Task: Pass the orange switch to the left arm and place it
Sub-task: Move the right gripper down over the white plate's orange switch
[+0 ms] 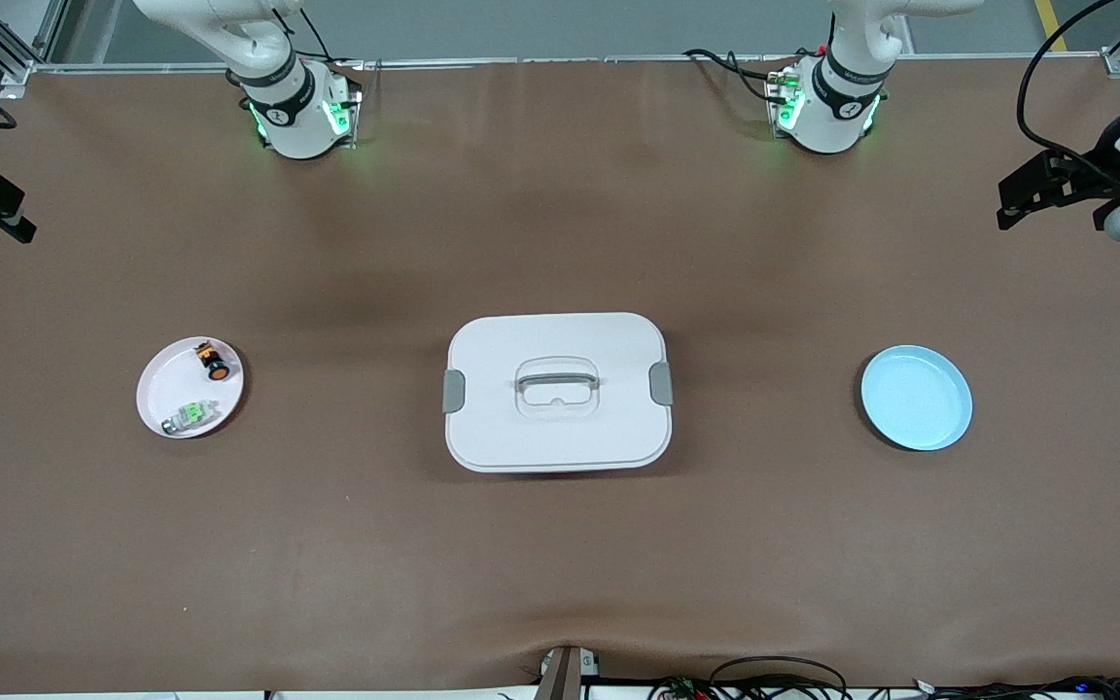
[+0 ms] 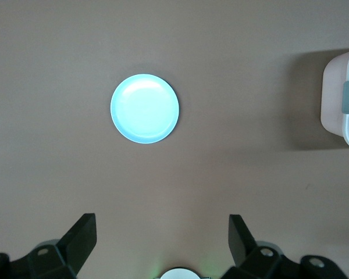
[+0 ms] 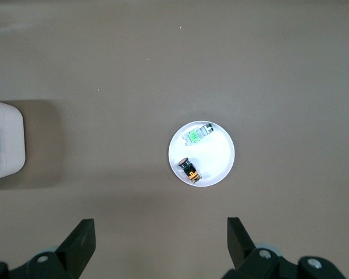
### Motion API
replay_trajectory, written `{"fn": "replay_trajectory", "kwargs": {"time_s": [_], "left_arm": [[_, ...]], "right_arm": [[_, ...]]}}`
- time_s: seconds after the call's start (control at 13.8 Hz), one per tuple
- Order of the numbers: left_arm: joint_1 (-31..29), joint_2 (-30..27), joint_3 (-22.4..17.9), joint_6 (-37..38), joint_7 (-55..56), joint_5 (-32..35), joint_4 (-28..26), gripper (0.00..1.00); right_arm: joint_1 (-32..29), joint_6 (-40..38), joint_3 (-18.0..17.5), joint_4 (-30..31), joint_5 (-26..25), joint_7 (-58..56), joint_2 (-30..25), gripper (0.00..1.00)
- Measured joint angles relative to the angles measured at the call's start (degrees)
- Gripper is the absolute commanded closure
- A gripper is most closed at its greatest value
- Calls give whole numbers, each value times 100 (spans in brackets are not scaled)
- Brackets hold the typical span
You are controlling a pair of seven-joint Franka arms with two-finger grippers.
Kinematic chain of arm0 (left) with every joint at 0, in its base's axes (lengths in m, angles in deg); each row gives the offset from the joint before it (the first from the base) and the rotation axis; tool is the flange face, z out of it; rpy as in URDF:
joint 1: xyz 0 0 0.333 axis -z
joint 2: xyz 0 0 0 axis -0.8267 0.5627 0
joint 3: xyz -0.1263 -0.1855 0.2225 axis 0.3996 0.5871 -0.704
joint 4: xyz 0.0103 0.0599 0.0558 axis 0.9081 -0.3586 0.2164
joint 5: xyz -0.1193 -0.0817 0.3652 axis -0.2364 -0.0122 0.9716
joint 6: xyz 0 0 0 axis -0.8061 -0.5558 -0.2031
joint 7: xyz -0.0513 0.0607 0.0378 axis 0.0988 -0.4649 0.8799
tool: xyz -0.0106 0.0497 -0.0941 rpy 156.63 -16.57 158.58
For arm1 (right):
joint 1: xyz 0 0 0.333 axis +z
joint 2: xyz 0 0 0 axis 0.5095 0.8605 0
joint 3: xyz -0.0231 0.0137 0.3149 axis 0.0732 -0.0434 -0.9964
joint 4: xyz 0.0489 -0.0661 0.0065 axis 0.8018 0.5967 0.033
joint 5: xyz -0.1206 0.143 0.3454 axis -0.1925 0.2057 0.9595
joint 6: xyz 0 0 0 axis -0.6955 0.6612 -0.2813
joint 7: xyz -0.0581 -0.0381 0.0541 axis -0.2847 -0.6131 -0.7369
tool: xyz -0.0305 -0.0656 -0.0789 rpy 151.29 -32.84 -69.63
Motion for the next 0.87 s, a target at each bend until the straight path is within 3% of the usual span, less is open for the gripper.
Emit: {"fn": "replay_trajectory", "kwargs": {"time_s": [0.87], "left_arm": [[-106,0,-17,0,-2,0,68,0]], "right_arm": [[-17,-189,7,2,0,68,10,0]]}}
